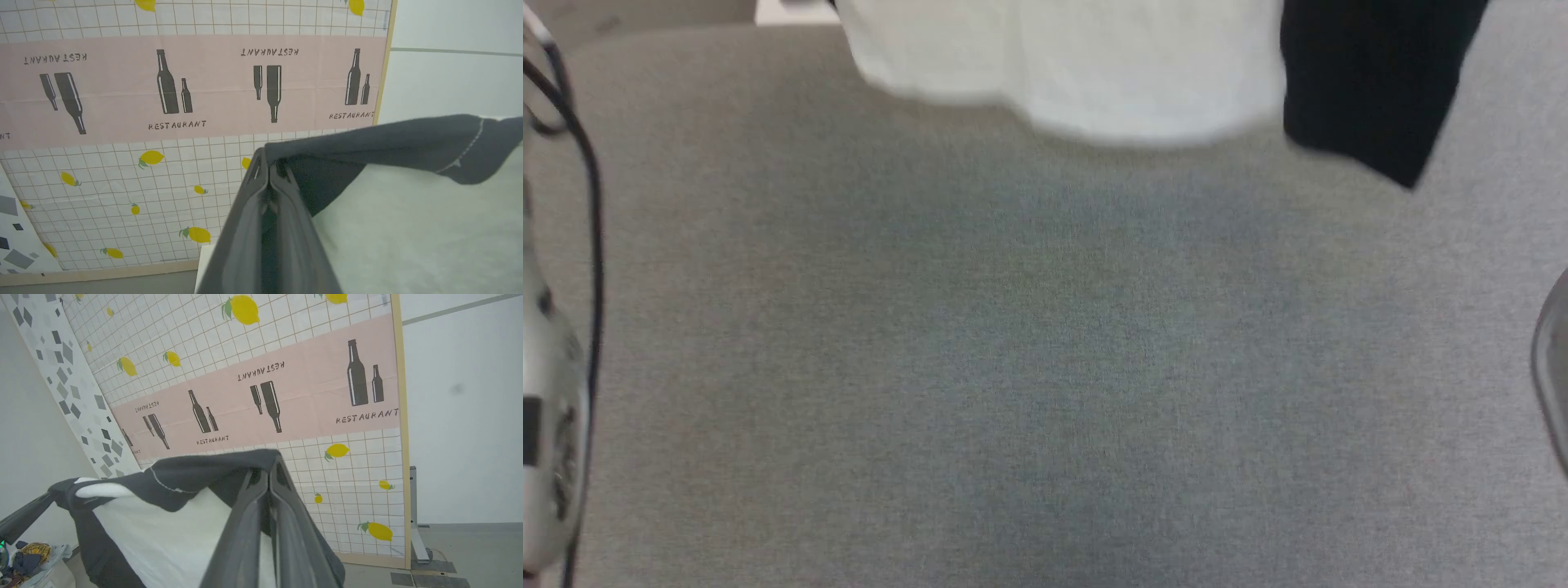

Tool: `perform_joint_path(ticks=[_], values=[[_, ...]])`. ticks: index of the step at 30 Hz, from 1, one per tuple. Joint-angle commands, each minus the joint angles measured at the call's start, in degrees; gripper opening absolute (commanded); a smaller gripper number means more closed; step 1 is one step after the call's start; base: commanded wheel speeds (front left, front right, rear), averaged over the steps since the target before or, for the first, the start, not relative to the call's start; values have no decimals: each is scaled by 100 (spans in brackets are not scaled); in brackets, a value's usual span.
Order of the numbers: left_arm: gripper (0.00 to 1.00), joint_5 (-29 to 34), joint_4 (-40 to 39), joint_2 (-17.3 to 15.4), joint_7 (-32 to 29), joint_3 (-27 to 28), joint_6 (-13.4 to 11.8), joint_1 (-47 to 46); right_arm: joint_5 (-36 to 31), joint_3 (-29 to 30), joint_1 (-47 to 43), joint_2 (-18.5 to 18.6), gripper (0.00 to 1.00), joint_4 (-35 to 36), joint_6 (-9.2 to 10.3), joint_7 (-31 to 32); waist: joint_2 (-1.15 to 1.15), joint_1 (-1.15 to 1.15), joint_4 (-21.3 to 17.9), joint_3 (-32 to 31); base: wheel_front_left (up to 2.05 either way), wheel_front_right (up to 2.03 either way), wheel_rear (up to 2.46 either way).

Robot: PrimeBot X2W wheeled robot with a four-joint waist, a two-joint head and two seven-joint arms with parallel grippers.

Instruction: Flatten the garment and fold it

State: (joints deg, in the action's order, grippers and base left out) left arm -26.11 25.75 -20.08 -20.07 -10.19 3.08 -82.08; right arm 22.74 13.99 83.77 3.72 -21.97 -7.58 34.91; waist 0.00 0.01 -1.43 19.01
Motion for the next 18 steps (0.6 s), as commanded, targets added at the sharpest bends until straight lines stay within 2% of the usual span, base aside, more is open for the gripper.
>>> perform_joint_path(ticks=[1, 5, 9, 14, 18], values=[[0, 129, 134, -96, 188, 20, -89, -305, -120, 25, 281, 18, 0, -136, 9, -244, 0, -1, -184, 821, 0, 0, 0], [0, 392, 470, -129, 668, -57, -146, -801, -327, 29, 825, -13, 0, -539, 9, -794, 0, -1, -202, 1203, 0, 0, 0], [0, 471, 792, -74, 1151, -117, -80, -1020, -428, -11, 1058, -34, 0, -887, 9, -1196, 0, -1, -179, 1492, 0, 0, 0], [0, 431, 1231, -30, 1583, -151, 22, -840, -293, -226, 924, -14, 0, -1252, 9, -1355, 0, -1, -136, 1627, 0, 0, 0], [0, 319, 1513, 48, 1930, -191, 165, -527, -21, -522, 549, 141, 0, -1326, 9, -1405, 0, -1, -33, 1576, 0, 0, 0]])
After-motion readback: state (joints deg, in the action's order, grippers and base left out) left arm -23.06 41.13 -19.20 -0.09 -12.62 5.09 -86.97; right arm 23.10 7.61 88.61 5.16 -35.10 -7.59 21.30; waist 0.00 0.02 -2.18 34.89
